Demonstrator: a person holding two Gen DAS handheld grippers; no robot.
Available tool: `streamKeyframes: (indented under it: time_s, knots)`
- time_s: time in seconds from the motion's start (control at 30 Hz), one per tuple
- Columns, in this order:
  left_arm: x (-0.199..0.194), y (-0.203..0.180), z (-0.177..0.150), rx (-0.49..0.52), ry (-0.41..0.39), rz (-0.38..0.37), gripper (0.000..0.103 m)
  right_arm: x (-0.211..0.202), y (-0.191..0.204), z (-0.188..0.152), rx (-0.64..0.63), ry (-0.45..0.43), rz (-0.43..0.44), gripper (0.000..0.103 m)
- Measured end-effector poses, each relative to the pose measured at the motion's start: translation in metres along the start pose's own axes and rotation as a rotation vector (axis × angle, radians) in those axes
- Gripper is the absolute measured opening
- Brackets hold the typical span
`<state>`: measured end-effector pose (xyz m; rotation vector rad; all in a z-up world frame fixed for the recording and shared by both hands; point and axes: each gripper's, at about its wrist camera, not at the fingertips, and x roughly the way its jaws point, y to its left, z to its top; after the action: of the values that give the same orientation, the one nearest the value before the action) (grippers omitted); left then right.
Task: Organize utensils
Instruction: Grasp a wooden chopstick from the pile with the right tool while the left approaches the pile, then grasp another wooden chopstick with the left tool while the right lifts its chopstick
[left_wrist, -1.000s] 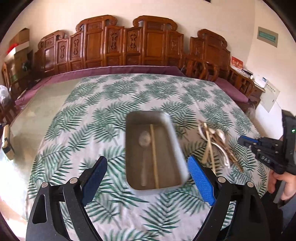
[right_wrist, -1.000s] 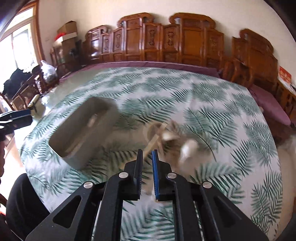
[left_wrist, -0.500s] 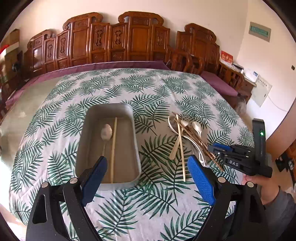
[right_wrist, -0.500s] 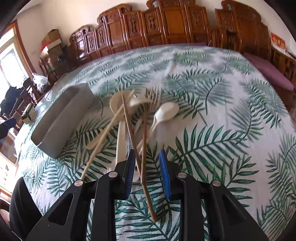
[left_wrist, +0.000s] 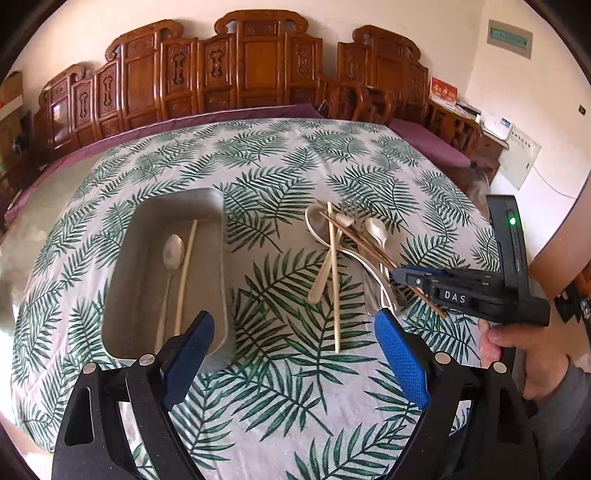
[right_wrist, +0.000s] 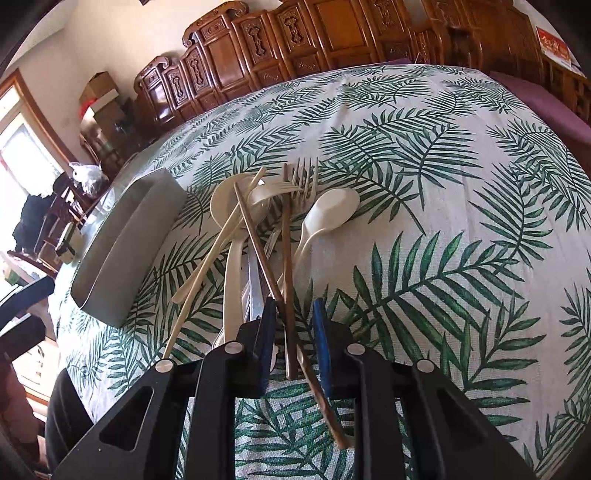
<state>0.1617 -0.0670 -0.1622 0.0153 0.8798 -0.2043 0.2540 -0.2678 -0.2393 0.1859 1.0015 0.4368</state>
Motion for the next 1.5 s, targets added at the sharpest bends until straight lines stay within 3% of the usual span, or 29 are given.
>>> streamKeyframes:
  time_s: [0.33,0.8,1.07,1.37,1.4,1.5]
  knots:
    - [0.027,-0.011,-0.006,0.022,0.053,0.017,0.085,-0.003,-0.007,0.005,0.029,-0.011,0.027,0.02]
    - [0.067,-0.023,-0.002,0.055,0.11,0.038,0.085,0.002,-0.009,0.007,0.052,0.023,0.104,0.009]
    - [0.085,-0.03,0.002,0.08,0.123,0.048,0.084,-0.005,-0.011,0.007,0.046,0.0,0.096,0.006]
    - [0.096,-0.028,0.003,0.121,0.133,0.095,0.06,-0.017,-0.016,0.013,0.047,-0.065,0.065,0.006]
    - [0.096,-0.028,0.004,0.121,0.133,0.09,0.052,-0.018,-0.016,0.013,0.046,-0.068,0.061,0.006]
    - [0.097,-0.028,0.005,0.109,0.146,0.064,0.046,-0.018,-0.018,0.014,0.047,-0.076,0.058,0.006]
